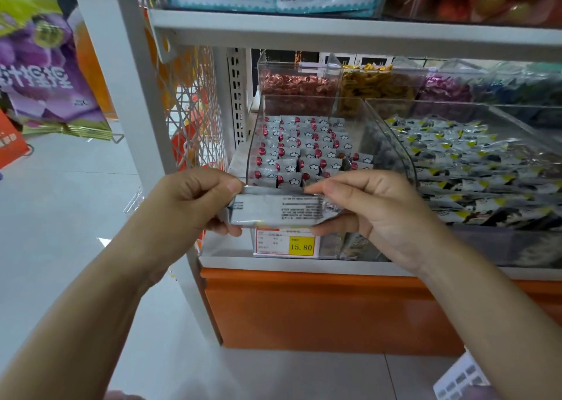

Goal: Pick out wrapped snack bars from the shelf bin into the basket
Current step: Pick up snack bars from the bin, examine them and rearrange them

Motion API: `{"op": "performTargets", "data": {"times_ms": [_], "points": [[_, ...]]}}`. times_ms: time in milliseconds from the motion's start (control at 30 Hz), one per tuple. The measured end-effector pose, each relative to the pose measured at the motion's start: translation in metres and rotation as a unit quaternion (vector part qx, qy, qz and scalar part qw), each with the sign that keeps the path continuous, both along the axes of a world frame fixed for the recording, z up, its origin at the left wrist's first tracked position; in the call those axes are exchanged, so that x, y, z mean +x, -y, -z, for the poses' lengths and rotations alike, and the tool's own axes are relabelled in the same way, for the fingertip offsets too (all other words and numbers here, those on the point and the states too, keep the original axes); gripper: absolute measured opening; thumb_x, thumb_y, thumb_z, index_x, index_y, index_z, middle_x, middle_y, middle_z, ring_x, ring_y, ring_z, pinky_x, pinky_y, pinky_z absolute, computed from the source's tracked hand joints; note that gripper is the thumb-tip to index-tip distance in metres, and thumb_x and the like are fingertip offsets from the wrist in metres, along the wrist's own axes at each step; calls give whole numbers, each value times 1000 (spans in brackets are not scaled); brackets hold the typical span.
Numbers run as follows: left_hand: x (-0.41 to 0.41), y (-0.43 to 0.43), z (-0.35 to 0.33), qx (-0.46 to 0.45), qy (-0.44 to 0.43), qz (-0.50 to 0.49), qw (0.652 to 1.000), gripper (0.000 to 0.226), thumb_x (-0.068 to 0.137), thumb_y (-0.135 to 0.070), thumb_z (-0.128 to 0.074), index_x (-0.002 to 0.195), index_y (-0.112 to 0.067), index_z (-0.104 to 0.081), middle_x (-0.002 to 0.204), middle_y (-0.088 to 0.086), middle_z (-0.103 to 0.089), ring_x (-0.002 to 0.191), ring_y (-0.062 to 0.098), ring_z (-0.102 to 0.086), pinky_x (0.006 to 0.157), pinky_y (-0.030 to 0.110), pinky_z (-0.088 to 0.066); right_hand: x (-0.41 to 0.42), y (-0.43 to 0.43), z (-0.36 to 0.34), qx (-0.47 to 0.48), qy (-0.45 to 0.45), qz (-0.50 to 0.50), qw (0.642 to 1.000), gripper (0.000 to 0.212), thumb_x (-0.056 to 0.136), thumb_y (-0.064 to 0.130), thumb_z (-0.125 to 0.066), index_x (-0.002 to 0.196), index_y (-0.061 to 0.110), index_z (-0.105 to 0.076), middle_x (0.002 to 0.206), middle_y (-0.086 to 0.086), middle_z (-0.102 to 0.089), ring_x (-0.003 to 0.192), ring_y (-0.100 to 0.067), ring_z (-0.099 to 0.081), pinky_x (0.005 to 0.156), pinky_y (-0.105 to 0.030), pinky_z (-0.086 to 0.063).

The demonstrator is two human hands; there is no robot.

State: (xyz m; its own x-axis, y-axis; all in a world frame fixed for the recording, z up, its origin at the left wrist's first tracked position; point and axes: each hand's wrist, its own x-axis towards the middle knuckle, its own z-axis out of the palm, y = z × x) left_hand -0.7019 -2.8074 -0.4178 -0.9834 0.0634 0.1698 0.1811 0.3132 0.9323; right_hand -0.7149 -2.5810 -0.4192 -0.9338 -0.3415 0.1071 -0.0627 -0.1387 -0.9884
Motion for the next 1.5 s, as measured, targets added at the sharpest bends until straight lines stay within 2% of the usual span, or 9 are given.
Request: {"op": "performTargets", "data": {"times_ms": [100, 233, 400, 667, 767, 867, 1133, 1400, 1500], "points": [[-1, -1, 2, 40, 45, -23, 998, 25, 90, -22, -51, 79, -12, -72, 81, 9, -72, 69, 22, -69, 69, 34, -60, 0, 1, 0, -25, 27, -5, 999, 27, 78, 24, -59, 89, 3, -73, 91, -19, -72, 79, -27, -71, 60, -25, -58], [-1, -5, -1, 142, 127, -54, 980, 28, 94, -22, -48, 87, 0, -64, 79, 24, -66, 47, 14, -62, 43, 20, -52, 0, 6, -1, -105, 39, -57, 992, 27, 81, 29, -60, 91, 8, -73, 94, -14, -71, 85, -21, -68, 70, -28, -57], [0, -9, -1, 211, 180, -25, 960, 49, 82, -43, -51, 94, 4, -63, 59, 11, -63, 46, 12, -58, 41, 18, -48, -3, 13, 7, -57, -15, 44, 997, 20, 77, 21, -59, 87, 7, -70, 79, -7, -72, 66, -14, -67, 54, -21, -54], [-1, -20, 1, -19, -9, -48, 999, 29, 83, -42, -52, 85, -20, -72, 65, -2, -71, 54, 9, -67, 56, 20, -55, -11, 15, 6, -66, -27, 110, 991, 16, 76, 25, -65, 84, 12, -68, 83, -12, -69, 69, -23, -69, 55, -25, -55], [-11, -25, 3, -108, -110, -100, 983, 21, 93, -33, -50, 95, -24, -70, 65, -16, -67, 56, -1, -60, 52, 11, -44, -17, 12, 0, 28, -114, 196, 974, 5, 86, 16, -63, 85, 13, -66, 79, -6, -70, 66, -19, -68, 60, -33, -59], [-22, -19, 6, -198, -162, -149, 955, 28, 94, -30, -50, 113, -19, -66, 101, -5, -64, 75, -2, -52, 65, 10, -38, -20, 10, -5, 113, -181, 227, 950, 9, 89, 14, -60, 92, 7, -65, 77, -1, -69, 62, -15, -68, 60, -36, -59], [-27, -15, 13, -217, -179, -113, 953, 28, 94, -21, -51, 120, -16, -63, 105, -7, -52, 78, -14, -45, 70, -7, -28, -19, 49, 4, 356, -308, 168, 866, 34, 83, 31, -67, 113, 16, -62, 88, 15, -58, 72, 6, -54, 65, -4, -43], [-38, -23, 15, -199, -166, -92, 962, 34, 95, -19, -51, 129, -17, -55, 121, 0, -54, 88, 3, -51, 69, -6, -31, -25, 64, 18, 535, -384, 134, 740, 23, 87, 39, -60, 89, 20, -73, 99, 7, -53, 99, -15, -38, 83, -31, -30], [-40, -23, 20, -189, -167, -85, 964, 36, 95, -20, -50, 131, -20, -52, 125, 1, -54, 84, -3, -49, 68, -8, -31, -29, 59, 16, 551, -369, 110, 740, 27, 91, 32, -50, 87, 21, -74, 95, 10, -46, 92, -11, -26, 85, -35, -29]]}}
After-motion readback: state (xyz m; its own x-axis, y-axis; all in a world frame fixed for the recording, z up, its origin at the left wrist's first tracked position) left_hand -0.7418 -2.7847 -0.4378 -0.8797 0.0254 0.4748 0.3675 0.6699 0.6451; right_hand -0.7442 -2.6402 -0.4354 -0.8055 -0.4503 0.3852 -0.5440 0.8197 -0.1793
